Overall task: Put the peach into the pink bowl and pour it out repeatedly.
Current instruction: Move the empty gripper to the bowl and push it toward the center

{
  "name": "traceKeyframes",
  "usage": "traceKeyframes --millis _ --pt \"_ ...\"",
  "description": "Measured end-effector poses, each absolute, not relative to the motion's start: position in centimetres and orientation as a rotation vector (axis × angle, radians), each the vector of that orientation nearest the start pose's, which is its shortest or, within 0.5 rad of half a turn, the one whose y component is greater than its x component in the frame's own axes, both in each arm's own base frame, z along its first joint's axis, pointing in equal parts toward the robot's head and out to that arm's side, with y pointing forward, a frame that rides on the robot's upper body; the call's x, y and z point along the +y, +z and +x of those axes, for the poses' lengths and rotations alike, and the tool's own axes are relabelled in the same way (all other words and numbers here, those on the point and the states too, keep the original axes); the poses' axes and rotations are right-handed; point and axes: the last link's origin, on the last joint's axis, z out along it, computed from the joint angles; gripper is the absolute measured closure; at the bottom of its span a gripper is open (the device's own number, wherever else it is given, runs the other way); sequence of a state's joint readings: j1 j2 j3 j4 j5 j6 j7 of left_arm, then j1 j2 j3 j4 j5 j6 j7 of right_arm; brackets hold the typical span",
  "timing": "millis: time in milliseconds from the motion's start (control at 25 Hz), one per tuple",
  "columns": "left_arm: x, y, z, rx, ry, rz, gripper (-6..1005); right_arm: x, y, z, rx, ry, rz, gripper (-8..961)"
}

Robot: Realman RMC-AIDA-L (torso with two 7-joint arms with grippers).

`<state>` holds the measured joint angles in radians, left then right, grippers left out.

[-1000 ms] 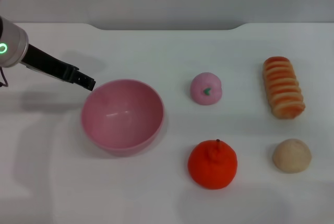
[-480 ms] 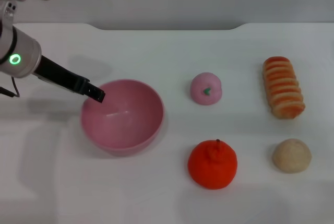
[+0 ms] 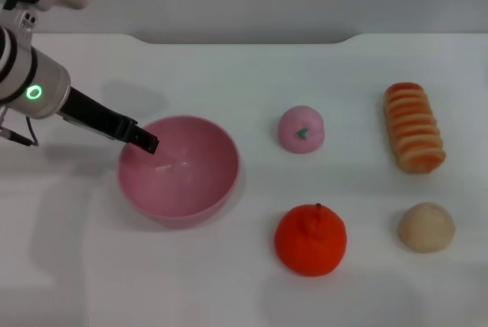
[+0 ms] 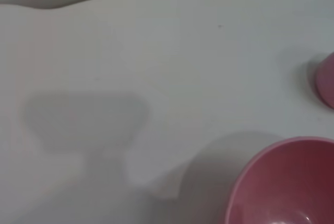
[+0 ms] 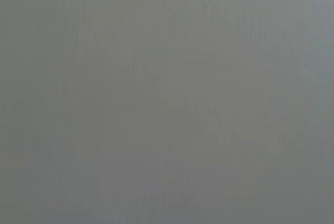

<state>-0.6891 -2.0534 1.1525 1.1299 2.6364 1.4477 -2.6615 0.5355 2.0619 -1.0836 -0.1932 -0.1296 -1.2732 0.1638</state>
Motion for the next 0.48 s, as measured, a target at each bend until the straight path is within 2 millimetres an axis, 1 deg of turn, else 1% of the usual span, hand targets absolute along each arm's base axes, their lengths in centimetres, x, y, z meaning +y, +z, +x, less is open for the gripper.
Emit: traceKeyframes --millis 280,480 --pt "39.0 1.9 -21.7 -1.276 0.343 -2.348 266 37.7 7.6 30.4 0.282 0.804 -1.329 418" --pt "38.8 1.5 -22.6 -1.300 0.348 -2.330 270 37.6 7.3 30.3 0.279 0.804 -1.344 419"
